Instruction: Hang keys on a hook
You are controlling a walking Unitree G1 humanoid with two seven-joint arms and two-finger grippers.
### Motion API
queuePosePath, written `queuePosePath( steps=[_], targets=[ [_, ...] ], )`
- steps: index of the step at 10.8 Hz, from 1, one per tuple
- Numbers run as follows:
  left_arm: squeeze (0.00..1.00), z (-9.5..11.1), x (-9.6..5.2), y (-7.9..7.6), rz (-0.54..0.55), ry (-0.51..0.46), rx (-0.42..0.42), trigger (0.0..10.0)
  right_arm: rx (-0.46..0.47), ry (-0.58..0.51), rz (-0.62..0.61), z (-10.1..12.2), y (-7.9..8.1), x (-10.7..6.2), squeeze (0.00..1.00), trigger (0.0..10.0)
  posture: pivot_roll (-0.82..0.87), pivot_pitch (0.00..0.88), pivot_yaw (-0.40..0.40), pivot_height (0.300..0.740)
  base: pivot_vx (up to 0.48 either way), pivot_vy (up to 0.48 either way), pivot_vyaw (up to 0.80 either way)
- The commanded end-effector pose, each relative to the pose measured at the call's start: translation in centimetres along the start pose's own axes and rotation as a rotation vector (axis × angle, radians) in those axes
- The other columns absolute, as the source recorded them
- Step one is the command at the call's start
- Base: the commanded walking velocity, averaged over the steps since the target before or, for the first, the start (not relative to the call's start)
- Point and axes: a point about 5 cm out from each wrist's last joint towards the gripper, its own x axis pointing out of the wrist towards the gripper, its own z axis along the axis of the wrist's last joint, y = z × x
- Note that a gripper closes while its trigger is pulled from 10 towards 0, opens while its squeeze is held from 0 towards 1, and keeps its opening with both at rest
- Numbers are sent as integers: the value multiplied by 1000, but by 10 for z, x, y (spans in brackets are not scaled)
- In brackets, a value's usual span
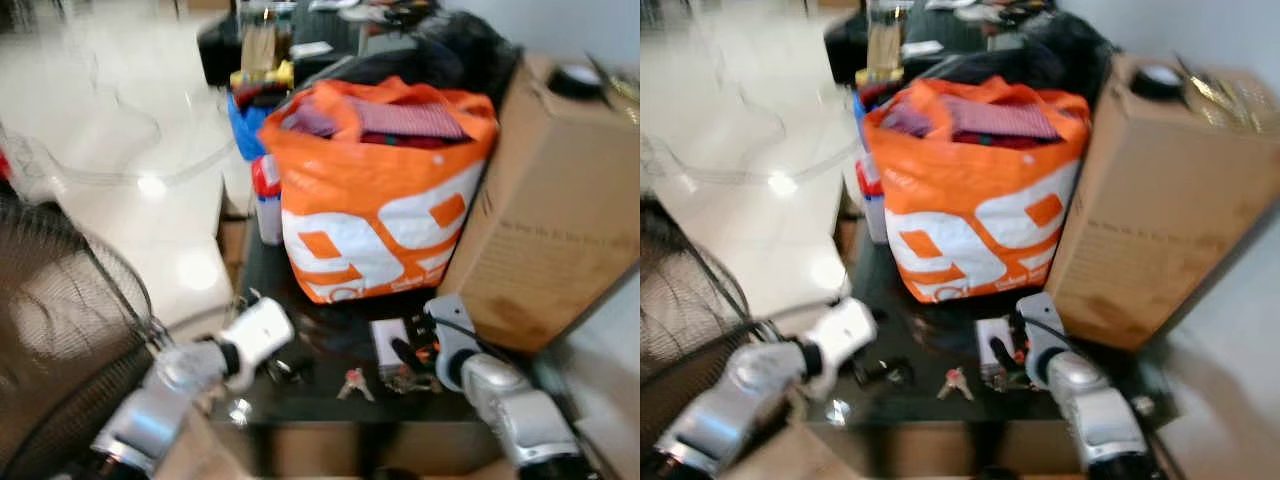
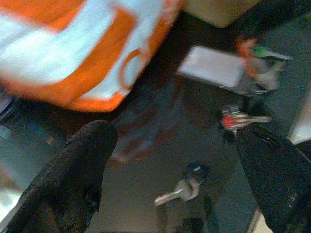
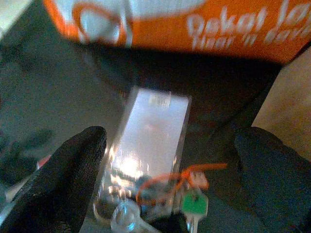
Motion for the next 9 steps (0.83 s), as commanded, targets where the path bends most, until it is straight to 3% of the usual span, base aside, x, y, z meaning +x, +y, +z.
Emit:
queuePosePath(
  steps=[1, 2, 3, 4, 6, 9],
  targets=[
    [0, 2, -12, 12, 81, 12, -4, 10000, 27, -22, -40, -2, -4, 0, 0, 10000, -17, 0, -17, 740, 0, 0, 0],
    [0, 3, -15, 16, 80, 1, 5, 10000, 41, -33, -45, -1, 0, 3, 0, 10000, -35, 0, 2, 740, 0, 0, 0],
    [0, -5, -11, 20, 45, 23, 142, 10000, 25, -18, -141, -2, 1, 12, 0, 10000, -62, 0, 28, 740, 0, 0, 0],
    [0, -1, -6, 17, 4, 8, 139, 10000, 57, -23, -165, -1, 0, 15, 0, 10000, -56, 0, 19, 740, 0, 0, 0],
    [0, -8, 1, -7, -159, 38, 103, 10000, 103, 0, -179, -5, 6, 24, 0, 10000, -85, 0, 23, 740, 0, 0, 0],
    [0, -20, -13, -20, -305, 76, 99, 10000, 146, 60, -303, -21, -2, 19, 0, 10000, -97, 0, 29, 740, 0, 0, 0]
  ],
)
